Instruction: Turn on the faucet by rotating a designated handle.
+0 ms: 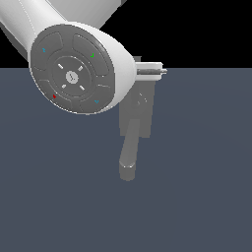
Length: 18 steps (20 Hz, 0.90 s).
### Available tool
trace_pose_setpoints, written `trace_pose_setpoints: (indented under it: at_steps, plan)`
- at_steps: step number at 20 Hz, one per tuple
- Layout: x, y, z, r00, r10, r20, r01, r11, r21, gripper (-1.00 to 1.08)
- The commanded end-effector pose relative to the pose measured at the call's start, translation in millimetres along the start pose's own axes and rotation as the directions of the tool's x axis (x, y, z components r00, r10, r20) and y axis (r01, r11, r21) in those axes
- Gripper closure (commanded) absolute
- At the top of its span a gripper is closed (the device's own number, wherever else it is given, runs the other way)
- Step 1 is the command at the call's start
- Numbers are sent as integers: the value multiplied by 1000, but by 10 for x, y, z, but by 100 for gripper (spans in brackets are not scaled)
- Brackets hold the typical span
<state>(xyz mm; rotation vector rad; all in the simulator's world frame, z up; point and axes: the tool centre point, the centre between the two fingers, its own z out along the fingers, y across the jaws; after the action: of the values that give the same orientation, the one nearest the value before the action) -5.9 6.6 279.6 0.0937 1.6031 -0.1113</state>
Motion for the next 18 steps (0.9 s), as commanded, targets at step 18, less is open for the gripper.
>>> trace_pose_setpoints:
  at_steps: [18]
  plan:
    - [-26, -667, 7, 998, 39, 39, -40, 999, 24, 108]
